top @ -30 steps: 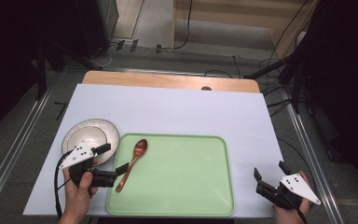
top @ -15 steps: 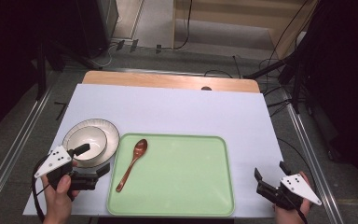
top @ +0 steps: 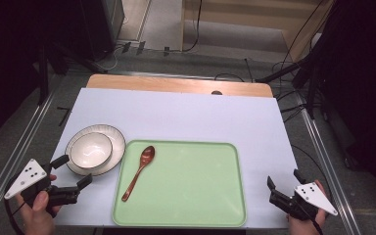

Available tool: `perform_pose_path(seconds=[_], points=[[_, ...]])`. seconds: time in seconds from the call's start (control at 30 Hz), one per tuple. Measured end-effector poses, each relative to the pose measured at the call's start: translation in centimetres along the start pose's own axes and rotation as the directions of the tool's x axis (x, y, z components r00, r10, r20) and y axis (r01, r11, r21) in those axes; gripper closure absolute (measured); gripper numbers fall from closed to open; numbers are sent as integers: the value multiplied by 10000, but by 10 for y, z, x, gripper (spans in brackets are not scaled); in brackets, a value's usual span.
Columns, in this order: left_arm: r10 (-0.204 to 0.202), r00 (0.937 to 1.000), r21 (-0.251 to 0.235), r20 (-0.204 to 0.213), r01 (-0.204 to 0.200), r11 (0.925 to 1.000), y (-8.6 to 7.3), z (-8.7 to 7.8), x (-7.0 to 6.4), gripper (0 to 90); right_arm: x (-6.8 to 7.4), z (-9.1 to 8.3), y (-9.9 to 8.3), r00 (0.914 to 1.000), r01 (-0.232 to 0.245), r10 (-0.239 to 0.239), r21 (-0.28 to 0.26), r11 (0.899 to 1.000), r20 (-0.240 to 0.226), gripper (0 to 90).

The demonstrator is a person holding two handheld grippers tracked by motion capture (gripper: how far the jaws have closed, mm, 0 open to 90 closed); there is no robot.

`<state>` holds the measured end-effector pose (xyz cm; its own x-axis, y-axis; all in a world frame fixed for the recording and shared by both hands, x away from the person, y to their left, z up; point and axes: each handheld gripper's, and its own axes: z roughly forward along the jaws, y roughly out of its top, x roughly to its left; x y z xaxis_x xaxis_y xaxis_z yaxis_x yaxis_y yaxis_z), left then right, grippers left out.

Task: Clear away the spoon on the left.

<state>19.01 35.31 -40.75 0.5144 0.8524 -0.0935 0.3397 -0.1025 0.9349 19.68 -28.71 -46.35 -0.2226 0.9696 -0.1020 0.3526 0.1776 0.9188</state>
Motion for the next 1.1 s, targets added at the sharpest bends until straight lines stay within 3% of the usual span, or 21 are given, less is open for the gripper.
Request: perform_pose_path(seconds=[0.2,0.53,0.67,1.1], points=[[-232,9991,12,-345,233,9997,-7,-9,15,0,-1,0,0,10000,-35,35,-33,10000,-45,134],[-88,9985,-81,-539,84,9999,-15,-19,26,0,-1,-1,0,10000,-72,72,-83,9999,-48,134],[-362,9964,-121,-768,354,9993,-22,-27,34,0,-1,-1,0,9999,-132,131,-117,9998,-87,134],[-461,9951,-151,-880,450,9989,-22,-28,37,0,-2,-2,1,9990,-404,398,-265,9988,-222,132]])
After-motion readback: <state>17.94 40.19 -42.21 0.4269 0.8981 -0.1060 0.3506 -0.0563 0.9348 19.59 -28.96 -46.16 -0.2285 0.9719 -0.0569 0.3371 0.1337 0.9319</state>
